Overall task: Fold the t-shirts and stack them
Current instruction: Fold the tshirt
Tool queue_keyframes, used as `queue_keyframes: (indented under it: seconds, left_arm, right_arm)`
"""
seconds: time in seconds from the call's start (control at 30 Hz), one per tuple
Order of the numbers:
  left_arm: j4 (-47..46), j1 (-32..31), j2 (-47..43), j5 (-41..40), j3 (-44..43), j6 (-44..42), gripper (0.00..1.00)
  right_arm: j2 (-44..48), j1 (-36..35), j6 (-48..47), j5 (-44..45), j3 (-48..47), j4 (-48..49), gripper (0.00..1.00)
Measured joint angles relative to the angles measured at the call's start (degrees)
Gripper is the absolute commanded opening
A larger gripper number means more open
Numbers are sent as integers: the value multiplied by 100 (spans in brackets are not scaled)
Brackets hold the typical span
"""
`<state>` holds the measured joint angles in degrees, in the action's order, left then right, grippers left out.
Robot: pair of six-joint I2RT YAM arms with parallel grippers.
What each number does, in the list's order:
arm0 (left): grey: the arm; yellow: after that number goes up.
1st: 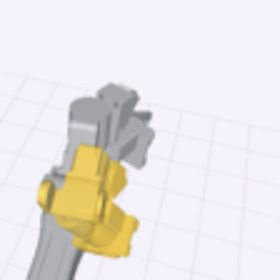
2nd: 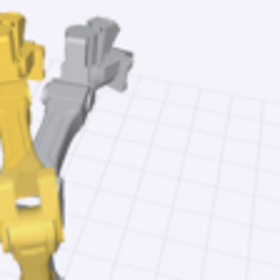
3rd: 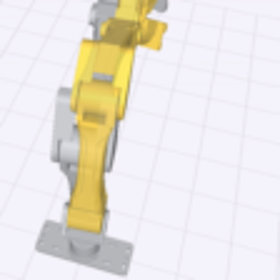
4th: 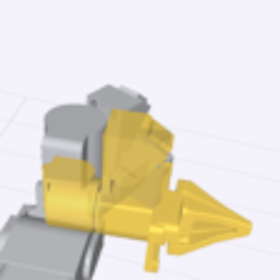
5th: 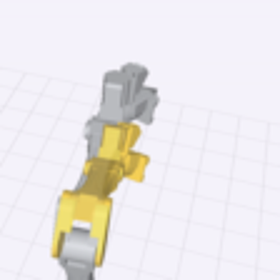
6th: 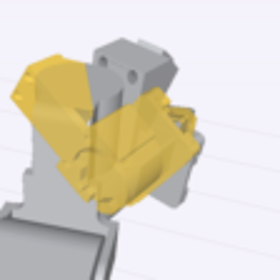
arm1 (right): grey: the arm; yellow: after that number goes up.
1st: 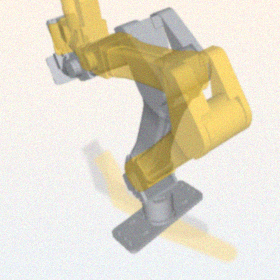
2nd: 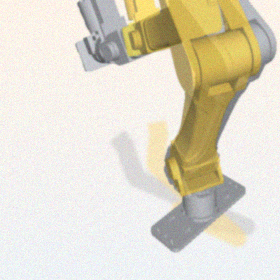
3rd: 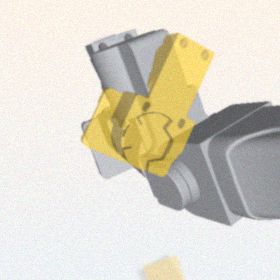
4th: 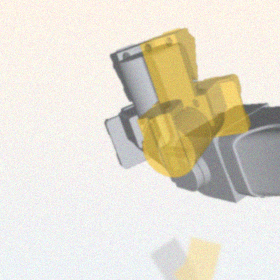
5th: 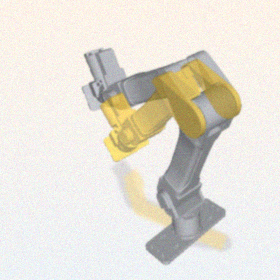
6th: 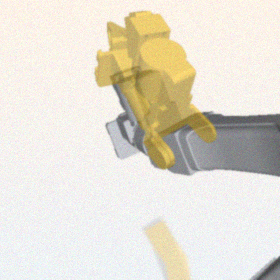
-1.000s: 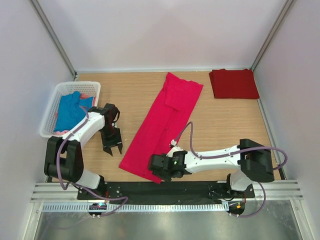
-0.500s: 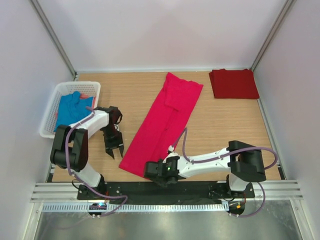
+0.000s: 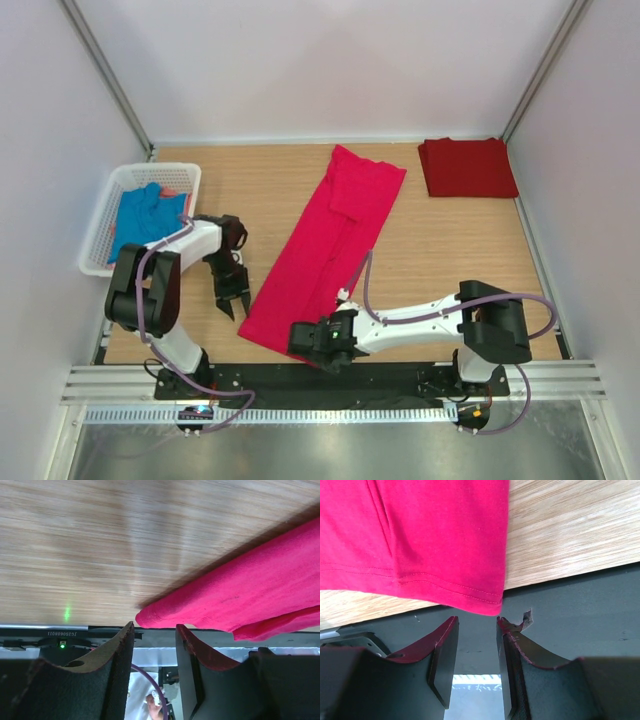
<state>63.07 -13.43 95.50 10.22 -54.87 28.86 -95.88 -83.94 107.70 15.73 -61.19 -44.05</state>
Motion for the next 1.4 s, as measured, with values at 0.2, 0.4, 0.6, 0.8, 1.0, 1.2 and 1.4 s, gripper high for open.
queue_keyframes:
  seconds: [0.2, 0.4, 0.6, 0.8, 1.0, 1.2, 1.4]
  left_arm:
    - [-4, -173, 2, 9, 0, 0, 44]
    - [-2, -188, 2, -52, 0, 46, 45]
    - [0, -203, 2, -122, 0, 68, 45]
    - [-2, -396, 7, -157, 0, 76, 43]
    - [-4, -531, 192, -205, 0, 92, 35]
    - [-2, -531, 214, -216, 0, 85, 31]
    - [-2, -531, 361, -249, 0, 87, 28]
  right_arm:
    - [-72, 0, -125, 4, -4, -22, 42]
    - [-267, 0, -269, 2, 28, 83, 41]
    - [-280, 0, -396, 0, 160, 236, 36]
    - [-278, 13, -470, -33, 208, 343, 28]
    - [-275, 68, -592, -90, 236, 439, 21]
    - [-273, 122, -669, -92, 262, 538, 13]
    - [-273, 177, -691, -87, 267, 586, 12]
